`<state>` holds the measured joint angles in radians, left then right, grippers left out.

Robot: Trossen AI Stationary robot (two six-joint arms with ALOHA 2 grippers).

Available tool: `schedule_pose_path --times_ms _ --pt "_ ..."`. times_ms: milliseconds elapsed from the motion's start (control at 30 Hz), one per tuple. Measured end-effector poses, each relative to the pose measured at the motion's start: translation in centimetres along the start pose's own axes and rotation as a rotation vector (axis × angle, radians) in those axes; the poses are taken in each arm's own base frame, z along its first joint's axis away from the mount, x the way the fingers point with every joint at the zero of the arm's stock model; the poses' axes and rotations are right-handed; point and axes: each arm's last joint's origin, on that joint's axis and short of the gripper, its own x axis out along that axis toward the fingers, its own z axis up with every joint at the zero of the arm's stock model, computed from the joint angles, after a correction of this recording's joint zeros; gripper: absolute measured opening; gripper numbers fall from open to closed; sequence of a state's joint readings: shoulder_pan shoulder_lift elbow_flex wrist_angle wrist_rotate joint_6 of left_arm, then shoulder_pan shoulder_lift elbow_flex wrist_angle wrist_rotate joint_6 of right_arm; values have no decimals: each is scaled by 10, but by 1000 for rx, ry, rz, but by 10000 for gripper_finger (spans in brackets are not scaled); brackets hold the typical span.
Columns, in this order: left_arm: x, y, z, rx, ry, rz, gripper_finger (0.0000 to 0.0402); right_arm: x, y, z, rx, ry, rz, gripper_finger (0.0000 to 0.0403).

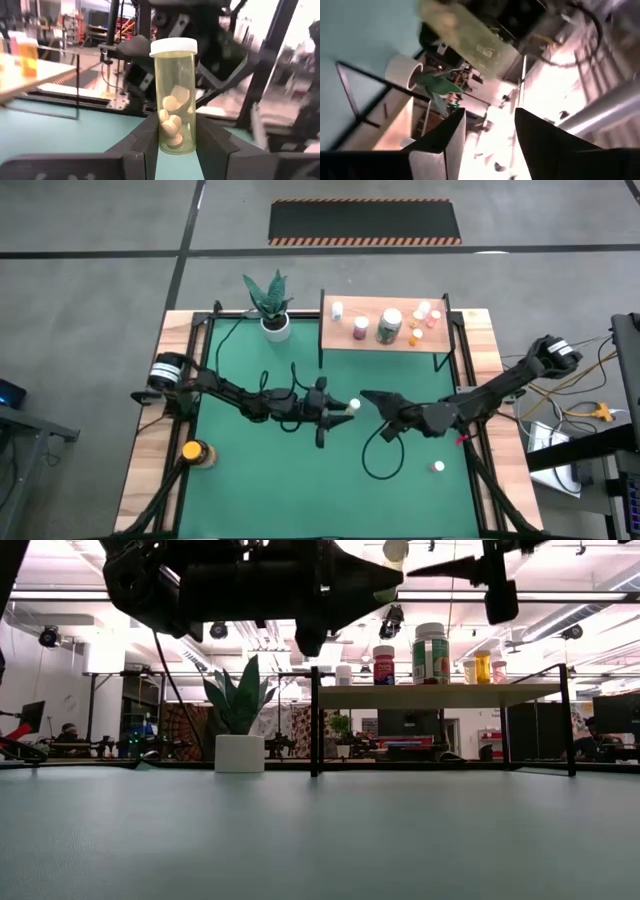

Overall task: Pick and place medicine bottles onto shelf by color
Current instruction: Put the light yellow pill bottle on the shelf

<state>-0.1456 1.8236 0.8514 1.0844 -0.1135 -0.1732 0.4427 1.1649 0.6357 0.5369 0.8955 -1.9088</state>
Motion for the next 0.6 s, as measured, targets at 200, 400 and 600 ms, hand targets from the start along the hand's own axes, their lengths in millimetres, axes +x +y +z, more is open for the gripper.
schedule_pose_path --times_ms 200,400,600 --pt "-7 -3 -4 242 20 -10 91 -7 -11 -14 523 4 -41 162" --pt "-13 0 -6 346 32 63 91 -19 -21 -31 1297 -201 -11 160" --pt "-11 0 -4 402 26 89 91 -20 -20 -27 1622 -558 236 160"
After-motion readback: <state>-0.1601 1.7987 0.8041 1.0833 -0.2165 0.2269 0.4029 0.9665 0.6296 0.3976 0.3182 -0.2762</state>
